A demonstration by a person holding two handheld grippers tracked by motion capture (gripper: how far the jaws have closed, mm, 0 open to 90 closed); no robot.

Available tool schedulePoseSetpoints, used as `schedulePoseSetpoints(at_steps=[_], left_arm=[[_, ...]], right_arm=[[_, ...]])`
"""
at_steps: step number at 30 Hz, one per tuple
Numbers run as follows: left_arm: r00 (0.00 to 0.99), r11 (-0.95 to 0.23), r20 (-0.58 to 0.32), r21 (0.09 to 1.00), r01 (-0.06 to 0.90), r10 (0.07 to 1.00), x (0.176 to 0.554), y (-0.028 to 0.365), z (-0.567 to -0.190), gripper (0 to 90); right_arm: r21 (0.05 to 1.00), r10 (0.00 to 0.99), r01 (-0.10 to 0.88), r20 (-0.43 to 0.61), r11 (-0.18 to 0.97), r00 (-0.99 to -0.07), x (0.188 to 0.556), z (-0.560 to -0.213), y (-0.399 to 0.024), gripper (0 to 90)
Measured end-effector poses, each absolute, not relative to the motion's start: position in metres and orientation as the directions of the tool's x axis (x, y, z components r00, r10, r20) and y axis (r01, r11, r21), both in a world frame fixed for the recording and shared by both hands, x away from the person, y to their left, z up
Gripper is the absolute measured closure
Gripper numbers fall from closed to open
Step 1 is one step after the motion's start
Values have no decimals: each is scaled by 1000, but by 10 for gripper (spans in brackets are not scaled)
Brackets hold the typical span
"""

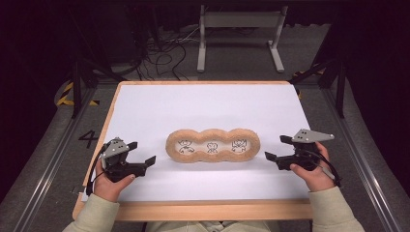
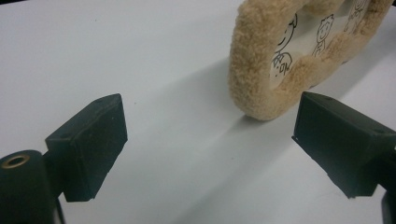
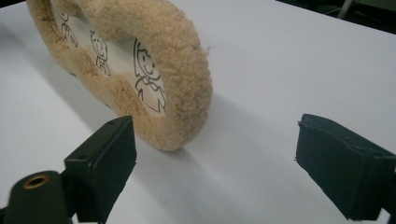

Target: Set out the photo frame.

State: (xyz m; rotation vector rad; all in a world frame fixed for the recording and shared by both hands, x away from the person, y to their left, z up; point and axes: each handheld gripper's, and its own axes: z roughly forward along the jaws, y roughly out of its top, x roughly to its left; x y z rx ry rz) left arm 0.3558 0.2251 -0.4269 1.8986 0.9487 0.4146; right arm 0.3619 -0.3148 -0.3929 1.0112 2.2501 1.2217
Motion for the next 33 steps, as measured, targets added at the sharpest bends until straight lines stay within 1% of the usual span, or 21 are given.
schedulePoseSetpoints(at_steps=[6, 11, 14, 18, 24, 25, 33], left_arm=[[625, -233, -127, 856, 461, 770, 358, 231, -435, 66], [614, -250, -98, 855, 455, 784, 363, 236, -442, 67], [600, -210, -121, 867, 452, 791, 366, 241, -450, 82], [595, -199, -136, 864, 463, 792, 370, 245, -456, 83], [609, -243, -100, 856, 455, 787, 371, 241, -459, 83], [611, -264, -80, 853, 451, 787, 371, 241, -459, 84], [616, -288, -72, 838, 464, 785, 371, 237, -461, 84]], right_arm=[[836, 747, 422, 23, 351, -665, 360, -403, -321, 96], [843, 740, 415, 30, 343, -672, 360, -412, -326, 83], [844, 740, 417, 36, 337, -672, 362, -421, -328, 77], [847, 731, 413, 42, 336, -681, 365, -431, -330, 75], [815, 738, 455, 51, 358, -673, 369, -450, -329, 74], [806, 742, 467, 52, 364, -668, 370, -452, -329, 74], [801, 750, 479, 56, 360, -659, 370, -454, -327, 74]])
